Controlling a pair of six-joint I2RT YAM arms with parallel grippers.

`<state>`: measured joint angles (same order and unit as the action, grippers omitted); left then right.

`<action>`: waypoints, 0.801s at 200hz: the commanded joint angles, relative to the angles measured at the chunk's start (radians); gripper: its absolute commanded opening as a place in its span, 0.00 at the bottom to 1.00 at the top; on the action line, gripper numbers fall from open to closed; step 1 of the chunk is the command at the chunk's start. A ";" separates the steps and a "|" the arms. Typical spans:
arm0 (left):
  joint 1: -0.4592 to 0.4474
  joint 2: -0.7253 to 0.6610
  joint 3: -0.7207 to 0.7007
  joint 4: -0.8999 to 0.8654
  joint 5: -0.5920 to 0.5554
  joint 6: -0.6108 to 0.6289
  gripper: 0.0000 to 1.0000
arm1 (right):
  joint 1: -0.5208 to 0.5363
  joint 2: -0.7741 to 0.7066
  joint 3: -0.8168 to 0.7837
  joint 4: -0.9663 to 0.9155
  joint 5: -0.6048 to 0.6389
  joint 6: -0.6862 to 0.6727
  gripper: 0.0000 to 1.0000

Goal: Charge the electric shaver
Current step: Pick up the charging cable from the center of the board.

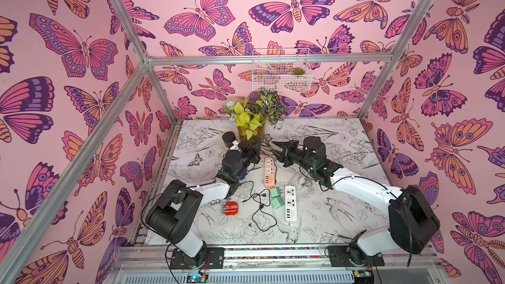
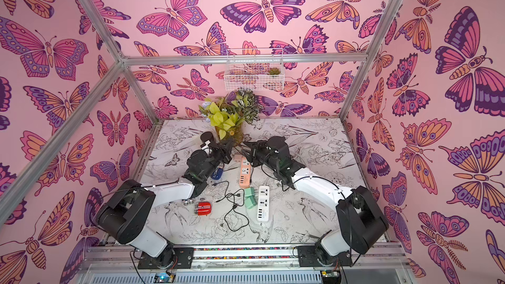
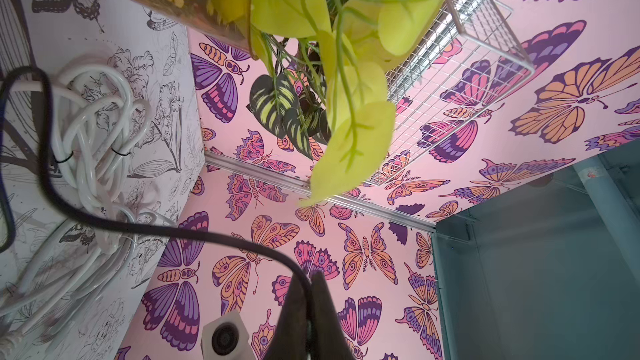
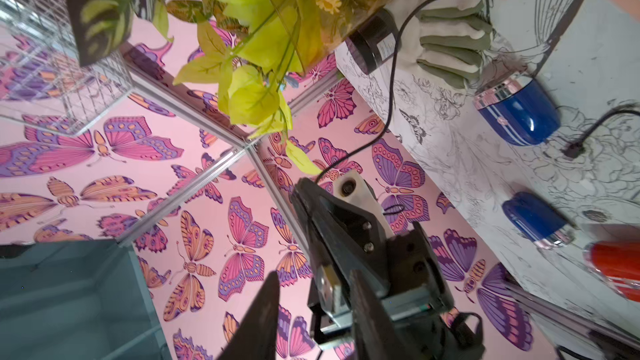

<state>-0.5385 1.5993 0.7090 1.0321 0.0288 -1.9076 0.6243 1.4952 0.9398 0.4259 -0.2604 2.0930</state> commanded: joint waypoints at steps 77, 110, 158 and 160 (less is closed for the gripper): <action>-0.002 -0.012 0.004 0.011 0.017 0.010 0.00 | -0.047 0.019 0.031 0.004 -0.049 0.069 0.00; 0.029 -0.044 0.018 -0.144 0.245 -0.042 0.43 | -0.168 0.066 0.159 -0.143 -0.339 -0.228 0.00; 0.061 -0.093 0.064 -0.270 0.458 -0.049 0.61 | -0.229 0.138 0.254 -0.342 -0.627 -0.543 0.00; 0.062 -0.094 0.066 -0.275 0.461 -0.047 0.61 | -0.230 0.140 0.254 -0.342 -0.633 -0.547 0.00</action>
<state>-0.4946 1.5520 0.7406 0.8368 0.3450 -1.9572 0.4046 1.6161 1.1896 0.2050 -0.6994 1.7317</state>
